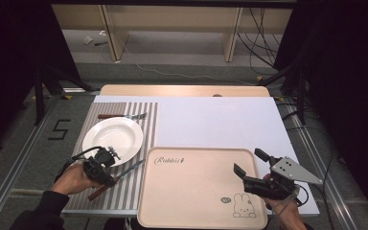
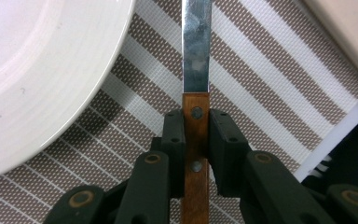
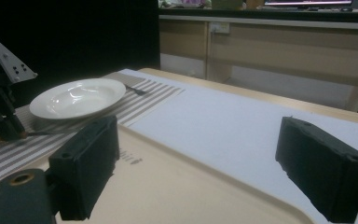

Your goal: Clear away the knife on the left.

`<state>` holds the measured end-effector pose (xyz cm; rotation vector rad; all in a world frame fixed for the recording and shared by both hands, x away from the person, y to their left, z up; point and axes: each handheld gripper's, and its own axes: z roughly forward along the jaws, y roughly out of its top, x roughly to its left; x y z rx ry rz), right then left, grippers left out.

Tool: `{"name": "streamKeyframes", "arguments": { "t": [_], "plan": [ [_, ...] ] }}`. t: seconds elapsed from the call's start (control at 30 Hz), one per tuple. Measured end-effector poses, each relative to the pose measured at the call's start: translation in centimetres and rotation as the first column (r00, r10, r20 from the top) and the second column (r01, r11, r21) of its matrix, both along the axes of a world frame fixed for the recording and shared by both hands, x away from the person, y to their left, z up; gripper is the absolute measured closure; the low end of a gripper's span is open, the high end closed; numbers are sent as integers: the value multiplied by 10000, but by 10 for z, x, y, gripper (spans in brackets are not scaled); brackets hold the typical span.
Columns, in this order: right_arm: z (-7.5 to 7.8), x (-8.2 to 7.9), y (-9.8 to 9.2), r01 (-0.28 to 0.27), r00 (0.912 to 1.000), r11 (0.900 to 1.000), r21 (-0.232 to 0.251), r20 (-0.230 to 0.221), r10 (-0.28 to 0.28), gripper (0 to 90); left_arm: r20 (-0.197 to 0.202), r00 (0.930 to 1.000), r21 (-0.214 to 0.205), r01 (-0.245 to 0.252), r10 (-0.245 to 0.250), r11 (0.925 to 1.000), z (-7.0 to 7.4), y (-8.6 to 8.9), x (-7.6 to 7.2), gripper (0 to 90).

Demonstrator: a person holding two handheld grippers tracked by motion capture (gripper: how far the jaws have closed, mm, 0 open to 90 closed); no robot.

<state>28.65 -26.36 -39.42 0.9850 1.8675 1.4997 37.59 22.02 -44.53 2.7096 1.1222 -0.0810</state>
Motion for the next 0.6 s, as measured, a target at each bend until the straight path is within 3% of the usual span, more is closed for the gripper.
{"name": "streamKeyframes", "arguments": {
  "t": [0.27, 0.6],
  "plan": [
    [0, 0, 0, -8, 10000, 10000, -5, 4, 8, 143, 29, 9986, -48, -520, 521, 9986, 5, 8, -1, 772],
    [0, 0, 0, -14, 10000, 10000, -9, -8, 14, 143, -32, 9966, -1099, -825, 826, 9905, 12, 9, -3, 772]
  ]
}}
